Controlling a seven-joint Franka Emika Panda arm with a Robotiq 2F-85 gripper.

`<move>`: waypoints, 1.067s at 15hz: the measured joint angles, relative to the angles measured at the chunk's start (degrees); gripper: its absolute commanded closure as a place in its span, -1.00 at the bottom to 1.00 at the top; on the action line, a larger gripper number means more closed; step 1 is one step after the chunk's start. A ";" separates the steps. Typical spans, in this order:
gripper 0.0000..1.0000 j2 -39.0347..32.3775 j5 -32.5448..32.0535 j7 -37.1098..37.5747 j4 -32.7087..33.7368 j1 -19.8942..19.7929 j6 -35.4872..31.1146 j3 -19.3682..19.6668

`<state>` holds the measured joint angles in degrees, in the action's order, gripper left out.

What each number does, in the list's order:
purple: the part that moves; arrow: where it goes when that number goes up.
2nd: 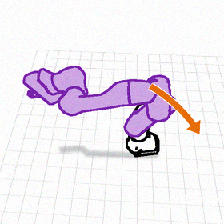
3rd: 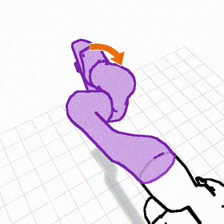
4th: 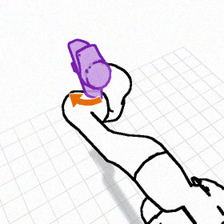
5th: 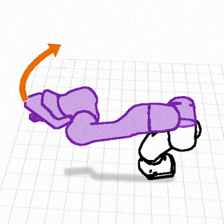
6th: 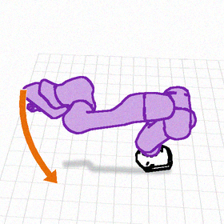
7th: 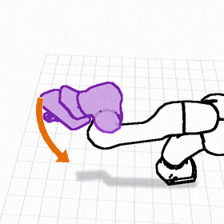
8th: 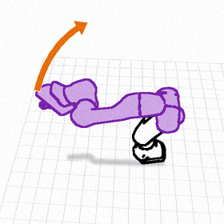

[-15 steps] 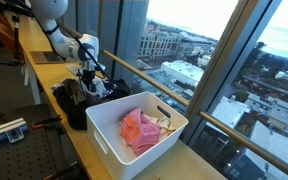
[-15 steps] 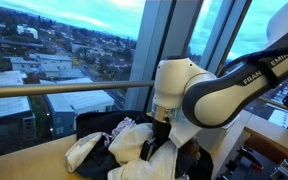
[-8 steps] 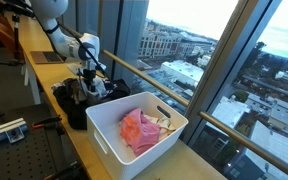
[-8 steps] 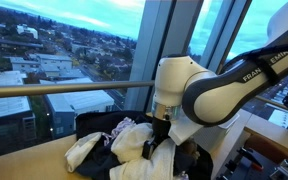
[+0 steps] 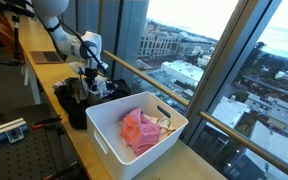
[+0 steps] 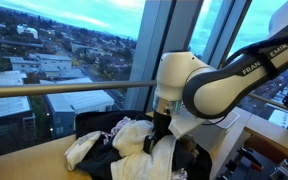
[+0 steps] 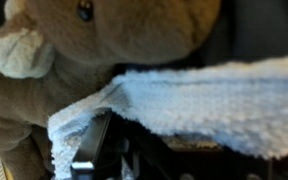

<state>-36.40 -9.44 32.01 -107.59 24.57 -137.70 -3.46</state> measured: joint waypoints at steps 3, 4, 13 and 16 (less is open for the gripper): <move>1.00 0.68 -0.01 0.00 -0.02 -0.39 -0.59 0.08; 1.00 1.12 -0.03 0.00 -0.05 -0.43 -0.72 0.18; 1.00 8.63 -0.58 0.00 -1.42 -0.43 -0.78 1.05; 1.00 11.74 -0.97 0.00 -2.15 -0.61 -0.77 1.56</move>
<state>-24.66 -10.41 32.01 -109.74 23.97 -138.48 -1.90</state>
